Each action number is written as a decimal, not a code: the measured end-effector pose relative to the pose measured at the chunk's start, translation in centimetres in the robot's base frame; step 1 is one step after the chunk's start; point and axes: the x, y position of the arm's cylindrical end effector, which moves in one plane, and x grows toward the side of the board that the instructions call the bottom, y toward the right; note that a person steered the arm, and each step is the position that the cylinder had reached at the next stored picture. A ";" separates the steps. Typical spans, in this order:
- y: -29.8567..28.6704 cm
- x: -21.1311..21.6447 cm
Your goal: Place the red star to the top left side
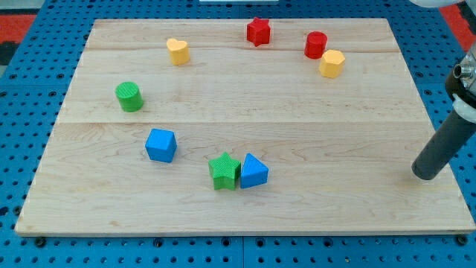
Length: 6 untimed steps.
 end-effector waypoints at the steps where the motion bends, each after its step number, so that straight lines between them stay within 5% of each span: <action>1: 0.0 0.0; 3: 0.0 0.0; 6: -9.7 -4.9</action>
